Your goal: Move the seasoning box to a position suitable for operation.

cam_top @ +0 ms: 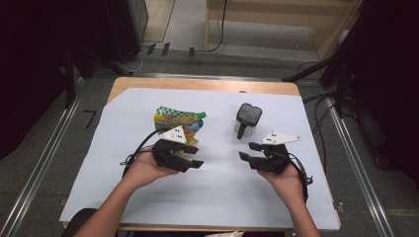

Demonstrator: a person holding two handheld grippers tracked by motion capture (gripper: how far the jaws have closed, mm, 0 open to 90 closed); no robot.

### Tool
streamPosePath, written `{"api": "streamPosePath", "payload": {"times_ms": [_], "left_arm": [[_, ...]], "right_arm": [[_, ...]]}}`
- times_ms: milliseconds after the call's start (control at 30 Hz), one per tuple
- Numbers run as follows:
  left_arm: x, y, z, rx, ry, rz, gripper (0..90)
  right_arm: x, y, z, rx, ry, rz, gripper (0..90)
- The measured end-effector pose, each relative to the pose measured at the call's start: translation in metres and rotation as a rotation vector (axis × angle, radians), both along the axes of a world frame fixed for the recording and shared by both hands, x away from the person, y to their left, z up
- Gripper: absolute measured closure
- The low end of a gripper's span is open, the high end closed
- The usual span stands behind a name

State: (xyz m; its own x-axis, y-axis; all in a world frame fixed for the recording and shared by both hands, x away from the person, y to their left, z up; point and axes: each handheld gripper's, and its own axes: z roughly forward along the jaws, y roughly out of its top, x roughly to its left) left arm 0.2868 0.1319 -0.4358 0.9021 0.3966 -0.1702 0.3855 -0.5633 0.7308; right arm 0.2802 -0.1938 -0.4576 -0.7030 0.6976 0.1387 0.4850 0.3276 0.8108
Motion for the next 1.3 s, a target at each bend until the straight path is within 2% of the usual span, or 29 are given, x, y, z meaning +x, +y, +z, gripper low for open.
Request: {"api": "streamPosePath", "payload": {"times_ms": [100,167,333,433,500,567,800,833,900,967,1067,1100,1233,1300], "left_arm": [[-0.001,0.002,0.000,-0.006,-0.001,0.000,43.9],[-0.001,0.004,0.000,0.015,-0.009,0.003,43.6],[-0.002,0.005,-0.004,0.023,0.001,-0.010,43.3],[-0.002,0.004,-0.003,0.004,0.002,-0.017,43.0],[-0.003,0.006,-0.002,0.004,-0.004,-0.021,42.9],[-0.003,0.007,-0.003,0.004,-0.008,-0.017,42.9],[0.001,0.008,-0.001,-0.012,-0.019,-0.023,43.1],[0.001,0.006,-0.003,-0.003,-0.014,-0.027,43.2],[-0.001,0.005,-0.002,0.003,-0.017,-0.025,43.2],[-0.002,0.005,-0.001,-0.009,-0.021,-0.026,43.2],[-0.003,0.006,0.002,-0.018,-0.032,-0.026,43.3],[-0.004,0.006,0.002,-0.020,-0.033,-0.024,43.3],[-0.004,0.008,0.004,-0.024,-0.036,-0.019,43.5],[-0.003,0.010,0.005,-0.033,-0.037,-0.011,43.6]], "right_arm": [[0.000,-0.003,0.000,0.005,-0.009,-0.007,50.1],[0.000,-0.006,0.000,0.011,-0.015,-0.016,52.1],[0.003,-0.011,0.000,0.019,-0.018,-0.041,58.0],[0.007,-0.012,-0.002,0.028,-0.013,-0.045,61.1],[0.012,-0.011,-0.004,0.006,-0.015,-0.043,63.5],[0.016,-0.010,-0.004,0.014,-0.011,-0.046,65.1],[0.019,-0.009,-0.005,-0.007,-0.013,-0.066,71.8],[0.019,-0.011,-0.007,-0.011,-0.013,-0.078,76.3],[0.020,-0.013,-0.009,-0.010,-0.018,-0.095,79.3],[0.022,-0.015,-0.010,-0.015,-0.019,-0.113,80.4],[0.025,-0.014,-0.012,-0.029,-0.030,-0.134,87.6],[0.026,-0.014,-0.013,-0.027,-0.027,-0.141,90.0],[0.039,-0.016,-0.017,0.001,-0.011,-0.156,90.0],[0.048,-0.016,-0.019,0.004,0.021,-0.156,90.0]]}}
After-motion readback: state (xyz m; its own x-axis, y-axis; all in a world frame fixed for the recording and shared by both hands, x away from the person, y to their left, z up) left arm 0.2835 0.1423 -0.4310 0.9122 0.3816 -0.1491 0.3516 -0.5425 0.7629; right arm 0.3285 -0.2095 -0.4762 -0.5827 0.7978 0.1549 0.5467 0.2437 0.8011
